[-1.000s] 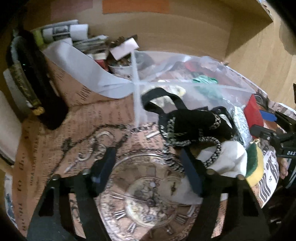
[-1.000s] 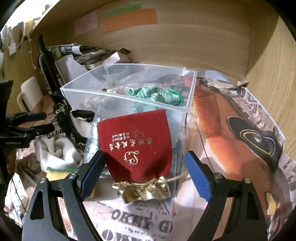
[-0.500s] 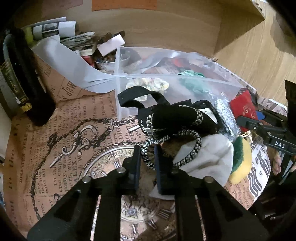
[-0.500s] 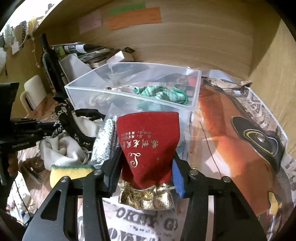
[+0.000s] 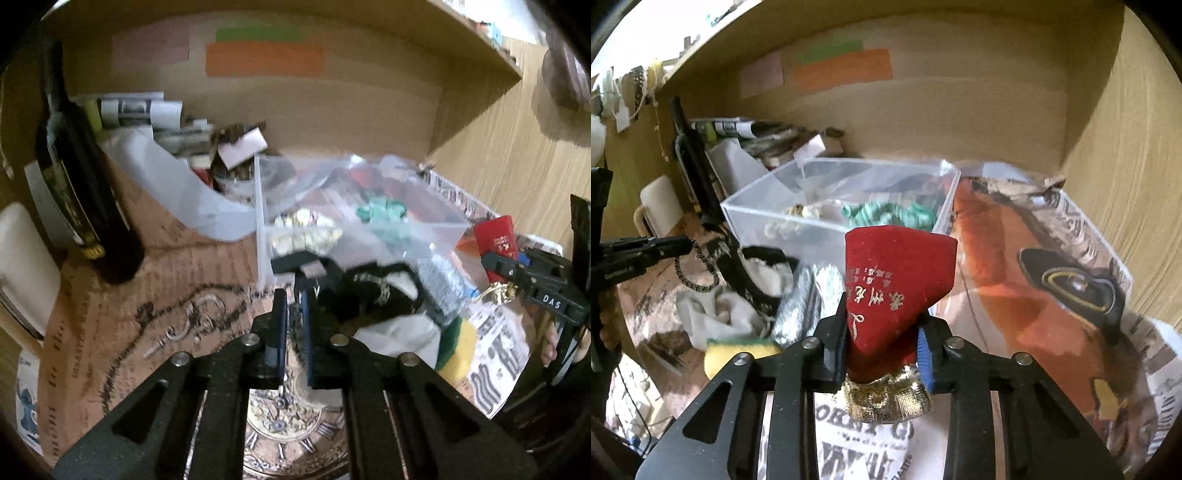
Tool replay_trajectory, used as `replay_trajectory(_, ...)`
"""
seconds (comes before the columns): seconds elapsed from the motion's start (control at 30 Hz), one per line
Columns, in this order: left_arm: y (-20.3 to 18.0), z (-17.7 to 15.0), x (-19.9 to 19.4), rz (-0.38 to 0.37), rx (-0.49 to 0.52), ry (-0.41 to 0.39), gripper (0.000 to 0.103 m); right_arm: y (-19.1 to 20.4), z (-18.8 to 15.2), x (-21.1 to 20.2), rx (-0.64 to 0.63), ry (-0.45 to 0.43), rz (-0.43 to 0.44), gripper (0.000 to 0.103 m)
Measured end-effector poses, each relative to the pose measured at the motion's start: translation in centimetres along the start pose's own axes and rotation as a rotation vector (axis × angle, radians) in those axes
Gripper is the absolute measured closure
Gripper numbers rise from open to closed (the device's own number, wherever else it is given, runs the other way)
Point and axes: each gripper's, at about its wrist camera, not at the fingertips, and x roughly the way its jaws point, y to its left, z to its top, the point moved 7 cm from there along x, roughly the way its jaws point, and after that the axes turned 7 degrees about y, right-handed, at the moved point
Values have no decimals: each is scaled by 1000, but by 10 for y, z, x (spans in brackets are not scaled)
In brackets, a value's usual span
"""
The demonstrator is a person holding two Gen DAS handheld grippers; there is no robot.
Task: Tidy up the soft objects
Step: 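Grasp the black-and-white braided hair tie with the left tool, then lower the hair tie into the box with the left tool while the right tool drops the pouch in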
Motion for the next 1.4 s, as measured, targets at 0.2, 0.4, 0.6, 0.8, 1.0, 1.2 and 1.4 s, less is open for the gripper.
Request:
replay_trajectory(0.2, 1, 23, -19, 36, 28, -65, 97, 5, 22, -14, -20, -78, 4, 76)
replay_trajectory(0.4, 21, 10, -7, 37, -16, 21, 53, 2, 42, -21, -21, -134, 9, 76)
replay_trajectory(0.6, 36, -24, 33, 31, -50, 168, 35, 4, 54, -18, -32, -145, 12, 76)
replay_trajectory(0.8, 31, -42, 66, 16, -35, 248, 32, 9, 55, -8, -46, -125, 24, 76)
replay_trajectory(1.0, 28, -44, 68, 46, 3, 207, 52, 13, 56, 4, -62, -94, 29, 76)
replay_trajectory(1.2, 39, -41, 58, 44, -29, 196, 70, 14, 65, 9, -69, -97, 35, 76)
replay_trajectory(1.4, 42, -20, 34, 65, -30, 121, 70, 16, 80, 9, -88, -119, 39, 76)
